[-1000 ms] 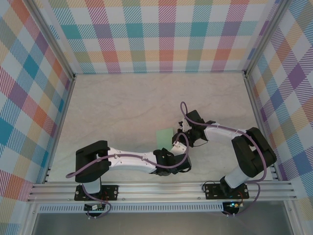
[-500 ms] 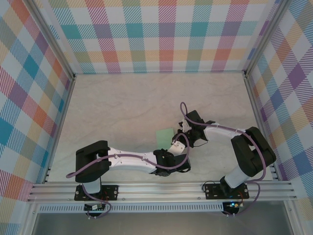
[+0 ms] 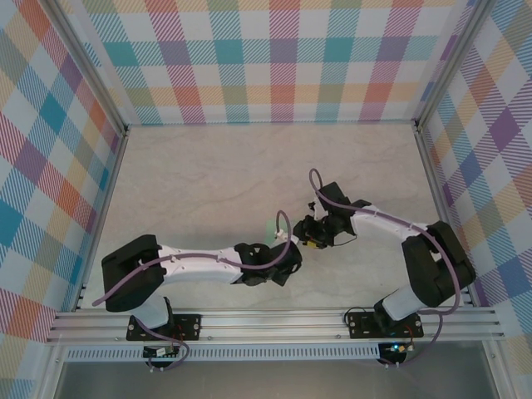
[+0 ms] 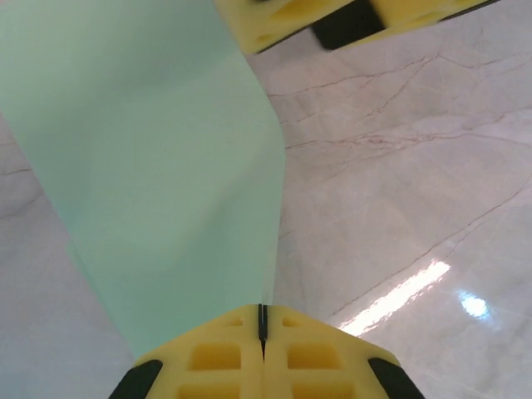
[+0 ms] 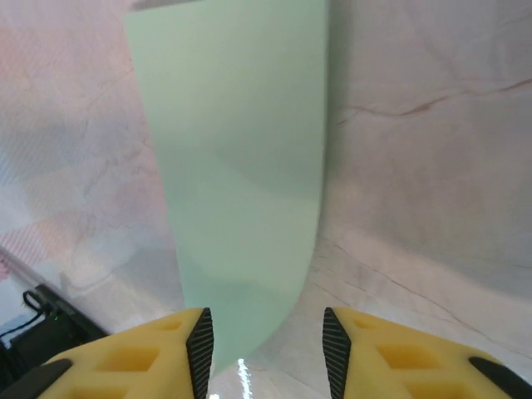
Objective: Fold a paper plane with a square sheet of paper (pick it up from the middle)
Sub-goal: Third fold the triangle at the center of the table.
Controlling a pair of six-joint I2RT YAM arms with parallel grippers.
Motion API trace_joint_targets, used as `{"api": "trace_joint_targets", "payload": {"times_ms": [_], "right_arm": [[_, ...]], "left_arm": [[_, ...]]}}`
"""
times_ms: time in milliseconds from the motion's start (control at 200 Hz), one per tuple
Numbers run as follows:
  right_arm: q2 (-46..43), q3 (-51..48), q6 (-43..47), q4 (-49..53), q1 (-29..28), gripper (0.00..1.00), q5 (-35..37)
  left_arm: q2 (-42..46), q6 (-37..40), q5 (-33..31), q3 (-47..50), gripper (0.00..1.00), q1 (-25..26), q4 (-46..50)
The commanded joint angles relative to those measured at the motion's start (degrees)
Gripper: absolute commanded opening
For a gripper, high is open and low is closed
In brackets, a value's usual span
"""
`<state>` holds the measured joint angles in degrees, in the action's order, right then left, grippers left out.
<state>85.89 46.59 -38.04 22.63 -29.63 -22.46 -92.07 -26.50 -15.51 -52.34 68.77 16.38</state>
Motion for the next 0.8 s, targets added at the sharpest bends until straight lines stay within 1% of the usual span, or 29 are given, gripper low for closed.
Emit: {"api": "trace_joint_targets", "payload": {"times_ms": [0, 65, 145, 205, 280, 320, 360, 460, 530, 665, 720, 800], "right_arm": [[-4.3, 1.9, 0.8, 5.7, 0.3, 0.44, 6.3], [-6.4, 1.3, 0.7, 5.9, 0.3, 0.45, 7.7], [-8.5, 0.9, 0.9, 5.2, 0.3, 0.45, 6.6], [-9.2, 1.4, 1.6, 5.1, 0.3, 0.42, 5.7], [-9.0, 2.0, 2.5, 5.7, 0.3, 0.34, 5.8], [-8.2, 2.4, 3.0, 5.8, 0.3, 0.32, 5.1], [-6.8, 3.1, 3.6, 5.3, 0.3, 0.3, 3.8], [-1.8, 6.4, 5.5, 4.7, 0.3, 0.19, 0.2], [1.3, 8.8, 7.0, 4.5, 0.3, 0.16, -1.8], [7.7, 13.7, 9.8, 6.2, 0.3, 0.12, -1.5], [10.6, 15.9, 10.7, 7.0, 0.3, 0.12, -2.9], [14.4, 17.2, 11.4, 5.4, 0.3, 0.11, -5.3]], "left_arm": [[2.0, 1.6, 12.1, 1.3, 0.0, -2.5, -5.3], [2.4, 1.4, 14.1, 1.6, 0.0, -3.7, -5.9], [2.6, 1.6, 16.4, 1.9, 0.0, -5.1, -6.4], [2.3, 1.7, 17.8, 2.3, 0.0, -6.0, -6.6], [2.6, 1.4, 17.4, 3.0, 0.0, -6.7, -6.3], [3.3, 1.1, 18.0, 3.7, 0.0, -7.1, -7.0], [3.9, 0.7, 19.1, 4.3, 0.0, -7.6, -7.7], [4.2, 1.1, 20.5, 4.5, 0.0, -8.6, -8.1], [3.9, 1.2, 21.6, 4.9, 0.0, -9.4, -8.9], [4.1, 0.9, 22.3, 5.1, 0.0, -9.9, -9.3], [4.3, 0.8, 22.5, 4.9, 0.0, -10.5, -8.5], [4.8, 1.1, 22.6, 5.2, 0.0, -10.9, -8.5]]}}
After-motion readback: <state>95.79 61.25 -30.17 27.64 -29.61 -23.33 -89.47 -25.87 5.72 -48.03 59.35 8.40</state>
